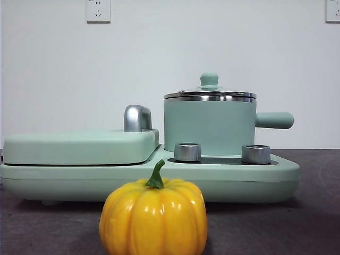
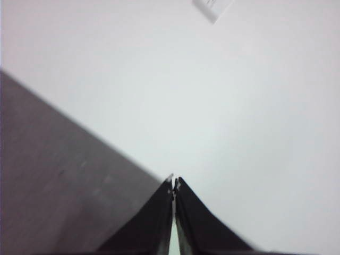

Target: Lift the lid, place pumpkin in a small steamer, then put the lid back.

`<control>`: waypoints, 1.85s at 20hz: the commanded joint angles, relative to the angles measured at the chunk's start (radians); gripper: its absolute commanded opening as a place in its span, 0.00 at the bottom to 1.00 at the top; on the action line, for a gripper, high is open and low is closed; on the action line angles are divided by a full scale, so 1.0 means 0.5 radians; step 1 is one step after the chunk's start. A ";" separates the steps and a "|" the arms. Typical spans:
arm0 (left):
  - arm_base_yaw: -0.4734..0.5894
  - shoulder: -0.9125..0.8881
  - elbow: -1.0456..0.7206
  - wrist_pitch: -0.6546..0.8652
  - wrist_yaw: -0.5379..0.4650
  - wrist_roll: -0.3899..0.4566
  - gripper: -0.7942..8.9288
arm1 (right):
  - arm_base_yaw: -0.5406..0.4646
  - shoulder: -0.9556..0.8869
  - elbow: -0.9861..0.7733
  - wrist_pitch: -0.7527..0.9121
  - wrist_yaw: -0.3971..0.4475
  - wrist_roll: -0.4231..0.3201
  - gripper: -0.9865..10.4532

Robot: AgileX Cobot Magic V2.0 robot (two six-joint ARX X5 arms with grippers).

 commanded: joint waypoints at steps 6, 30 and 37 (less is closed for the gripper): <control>-0.001 0.040 0.352 -0.065 0.114 0.034 0.09 | 0.006 0.019 0.484 -0.526 -0.110 0.088 0.12; -0.015 1.118 1.618 -1.288 1.025 1.395 0.09 | 0.109 0.998 1.361 -1.352 -0.642 -1.213 0.10; -0.158 1.352 1.701 -1.449 1.034 1.894 0.09 | 0.465 1.153 1.366 -1.434 -0.428 -1.489 0.10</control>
